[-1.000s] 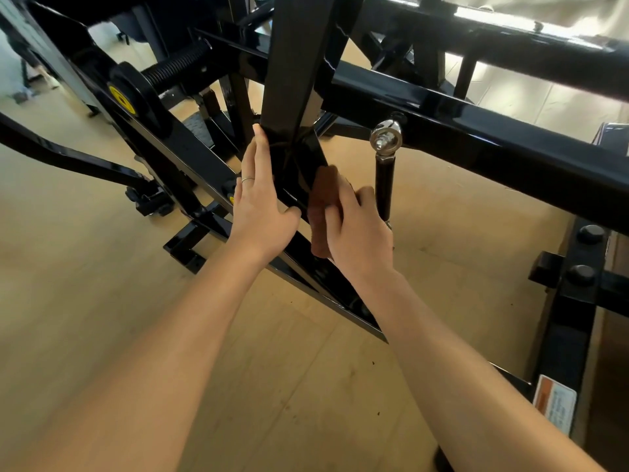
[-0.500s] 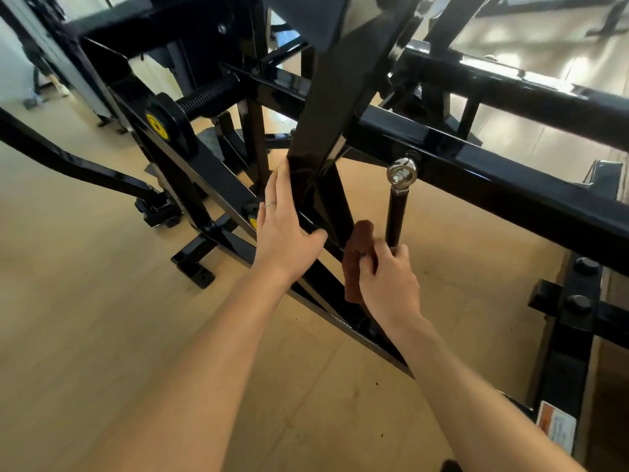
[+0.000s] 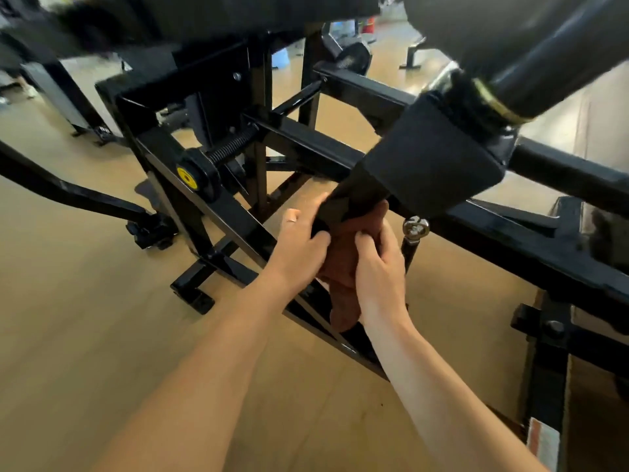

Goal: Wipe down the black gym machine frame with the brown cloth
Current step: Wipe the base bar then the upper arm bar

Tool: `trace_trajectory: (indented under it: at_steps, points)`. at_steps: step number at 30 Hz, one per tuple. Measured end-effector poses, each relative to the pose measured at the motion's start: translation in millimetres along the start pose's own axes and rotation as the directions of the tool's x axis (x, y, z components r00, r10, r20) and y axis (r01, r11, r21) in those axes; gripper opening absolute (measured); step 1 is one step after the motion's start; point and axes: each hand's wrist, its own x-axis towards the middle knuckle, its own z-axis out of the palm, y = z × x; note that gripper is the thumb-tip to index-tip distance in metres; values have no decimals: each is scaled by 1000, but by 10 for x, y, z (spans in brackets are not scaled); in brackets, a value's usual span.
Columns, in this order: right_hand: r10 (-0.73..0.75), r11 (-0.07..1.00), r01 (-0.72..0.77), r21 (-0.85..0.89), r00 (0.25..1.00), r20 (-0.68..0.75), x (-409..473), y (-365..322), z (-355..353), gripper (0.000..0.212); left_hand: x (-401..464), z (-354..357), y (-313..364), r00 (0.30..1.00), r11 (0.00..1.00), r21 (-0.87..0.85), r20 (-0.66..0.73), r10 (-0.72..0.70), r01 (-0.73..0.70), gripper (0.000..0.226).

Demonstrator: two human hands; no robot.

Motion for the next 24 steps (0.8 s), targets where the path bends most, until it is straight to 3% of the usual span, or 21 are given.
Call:
trace_trajectory:
  at_steps: [5,9,13,16,18,21,24]
  points:
    - [40,997,-30,67,988,-152,-197,-287,30,35,-1,-64,53,994,999,-30,109,-26,29,52]
    - [68,988,-31,149,966,-249,-341,-481,111,17,9,-128,53,983,998,-1,174,-55,56,52]
    - [51,999,-44,29,954,-297,-279,-476,299,11,38,-173,25,977,998,13,206,-59,58,56]
    - [48,993,-77,-91,957,-285,-214,-358,376,18,73,-206,-5,970,998,9,235,-58,57,55]
    - [93,984,-128,-126,964,-251,-219,-314,419,41,89,-238,2,966,999,11,254,-53,52,52]
    - [165,981,-186,-53,946,-280,-250,-304,512,51,121,-284,18,958,998,-28,283,-54,65,48]
    - [150,988,-152,21,924,-353,-326,-367,605,57,143,-334,-3,948,992,-94,316,-45,79,47]
